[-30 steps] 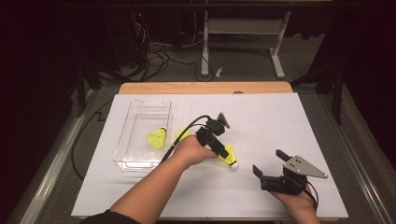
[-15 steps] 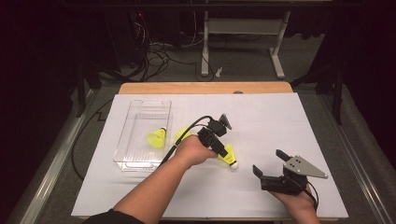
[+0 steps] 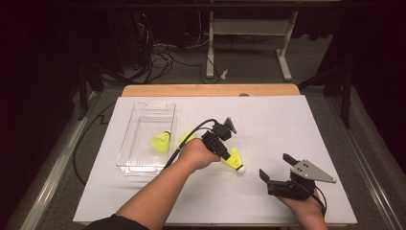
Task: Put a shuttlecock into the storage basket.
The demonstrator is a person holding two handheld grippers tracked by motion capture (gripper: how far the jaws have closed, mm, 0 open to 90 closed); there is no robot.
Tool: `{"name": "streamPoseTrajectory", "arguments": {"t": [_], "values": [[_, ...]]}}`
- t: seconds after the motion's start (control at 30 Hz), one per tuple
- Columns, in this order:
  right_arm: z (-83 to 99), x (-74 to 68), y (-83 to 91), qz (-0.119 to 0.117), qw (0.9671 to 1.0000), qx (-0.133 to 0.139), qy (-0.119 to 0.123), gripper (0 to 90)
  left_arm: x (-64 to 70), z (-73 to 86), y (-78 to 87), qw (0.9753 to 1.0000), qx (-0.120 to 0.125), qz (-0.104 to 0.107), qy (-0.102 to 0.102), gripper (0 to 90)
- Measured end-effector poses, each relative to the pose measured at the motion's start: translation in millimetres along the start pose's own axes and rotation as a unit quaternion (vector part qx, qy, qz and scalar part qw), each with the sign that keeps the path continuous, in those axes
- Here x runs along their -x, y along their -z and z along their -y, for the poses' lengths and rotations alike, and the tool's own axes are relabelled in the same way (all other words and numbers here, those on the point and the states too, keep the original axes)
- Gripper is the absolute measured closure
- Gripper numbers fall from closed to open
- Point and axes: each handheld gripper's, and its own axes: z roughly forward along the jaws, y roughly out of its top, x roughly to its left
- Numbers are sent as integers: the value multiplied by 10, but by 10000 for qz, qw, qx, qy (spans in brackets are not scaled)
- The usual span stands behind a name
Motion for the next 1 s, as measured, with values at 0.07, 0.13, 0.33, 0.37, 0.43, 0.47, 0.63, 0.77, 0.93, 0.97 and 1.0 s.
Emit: {"name": "streamPoseTrajectory", "arguments": {"t": [0.07, 0.13, 0.33, 0.37, 0.43, 0.47, 0.63, 0.77, 0.93, 0.97, 1.0], "values": [[0, -2, 0, 4, 10000, 1, -1, 26, 3, 1, -1, 10000, 9, 17, -21, 882], [0, -2, -1, 8, 10000, -1, -9, 26, 6, 1, -4, 10000, 19, 25, -32, 893], [0, 3, 0, 7, 10000, -2, -2, 27, -13, 22, -4, 10000, 44, 82, -23, 900], [0, 3, 0, 6, 10000, -2, -2, 27, -14, 25, -4, 9999, 55, 88, -28, 900], [1, 2, -2, 4, 10000, -5, -4, 27, -15, 31, -2, 9999, 80, 102, -34, 900], [2, 2, -3, 6, 10000, 1, 2, 27, -13, 32, 1, 9999, 89, 107, -38, 900], [2, 3, -3, -2, 10000, -10, -7, 28, 9, 37, 42, 9998, 138, 127, -61, 900], [3, 4, -7, 1, 10000, -5, 6, 28, 9, 51, 86, 9997, 199, 126, -44, 900], [3, 5, -9, -4, 10000, -2, 14, 28, 26, 63, 142, 9995, 281, 167, -49, 900], [3, 5, -10, -3, 10000, 0, 7, 29, 31, 64, 153, 9994, 295, 162, -63, 900], [3, 5, -10, -2, 10000, -2, 6, 28, 36, 68, 164, 9994, 309, 155, -84, 900]]}}
